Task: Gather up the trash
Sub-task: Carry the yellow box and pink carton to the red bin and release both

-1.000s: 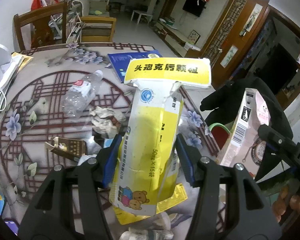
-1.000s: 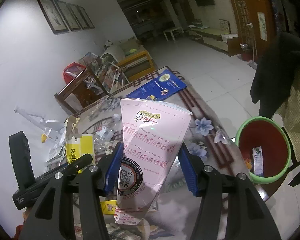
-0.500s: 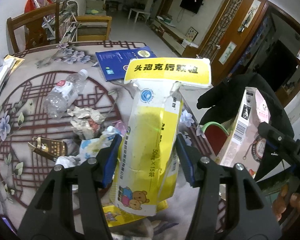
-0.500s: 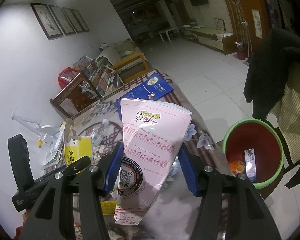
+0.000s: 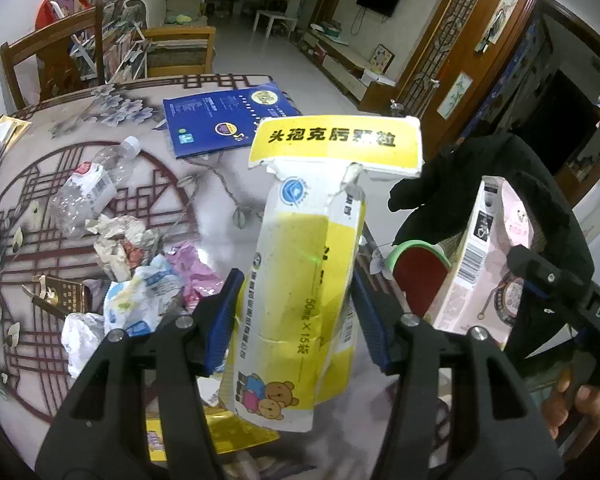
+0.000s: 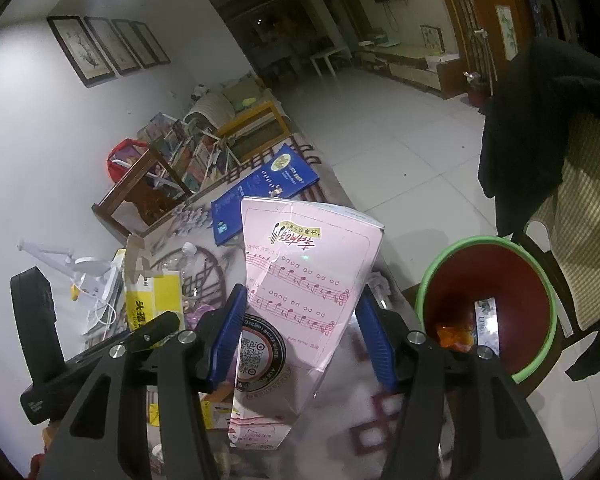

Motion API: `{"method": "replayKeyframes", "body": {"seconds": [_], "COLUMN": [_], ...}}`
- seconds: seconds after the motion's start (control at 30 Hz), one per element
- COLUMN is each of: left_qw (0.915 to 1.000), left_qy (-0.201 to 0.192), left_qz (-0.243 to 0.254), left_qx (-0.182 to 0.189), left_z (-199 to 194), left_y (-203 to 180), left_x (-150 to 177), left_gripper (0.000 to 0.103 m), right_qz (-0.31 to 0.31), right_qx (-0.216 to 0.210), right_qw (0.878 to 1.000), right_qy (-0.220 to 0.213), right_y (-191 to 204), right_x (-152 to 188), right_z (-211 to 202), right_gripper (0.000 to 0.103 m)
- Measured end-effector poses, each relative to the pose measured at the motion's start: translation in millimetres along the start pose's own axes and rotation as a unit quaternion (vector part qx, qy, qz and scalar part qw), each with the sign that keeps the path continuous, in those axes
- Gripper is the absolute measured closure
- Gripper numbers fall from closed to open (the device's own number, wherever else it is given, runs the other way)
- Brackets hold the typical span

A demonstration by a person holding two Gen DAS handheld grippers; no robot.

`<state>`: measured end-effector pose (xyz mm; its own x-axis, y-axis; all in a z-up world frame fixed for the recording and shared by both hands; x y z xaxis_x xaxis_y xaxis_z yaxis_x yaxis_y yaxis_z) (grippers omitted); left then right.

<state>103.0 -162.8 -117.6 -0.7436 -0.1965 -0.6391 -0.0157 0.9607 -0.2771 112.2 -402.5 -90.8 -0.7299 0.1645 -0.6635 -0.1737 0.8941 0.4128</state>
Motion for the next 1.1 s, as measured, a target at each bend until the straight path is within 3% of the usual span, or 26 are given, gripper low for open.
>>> {"method": "replayKeyframes", "body": {"seconds": [0.47,0.87,1.1], "left_qw": [0.9996,0.9930,0.9872], "left_qy": [0.017,0.059,0.068], "left_qz": [0.020,0.068,0.112], "left_qx": [0.001,0.077,0.091], "left_z": [35,90,124], "left_y": [-66,-174,-223], "left_x": [-5,-4,-5], "left_gripper": [0.050,0.050,0.049], "right_qz": [0.022,0.027,0.044], "right_qx": [0.021,0.132,0.157], "right_qw": [1.000,0.990,0.986], "right_qy": [-0.005,-0.037,-0.035], "right_y": [-71,-163,-199], "right_x": [-22,-38,-33], "right_z": [-12,-50,-50], "right_gripper": [0.049,0.049,0.049]}}
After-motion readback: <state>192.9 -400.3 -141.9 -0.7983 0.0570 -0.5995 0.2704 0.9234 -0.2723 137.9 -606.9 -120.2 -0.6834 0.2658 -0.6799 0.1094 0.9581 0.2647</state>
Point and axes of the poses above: each gripper's, at about its wrist camera, not at the fingertips, and z roughly the way its jaws point, y to its left, x to its underside, the point moved 2 cm from there along z, roughly the way its jaws point, and after that the axes turned 4 degrees about -y, right-handed, at the moved point
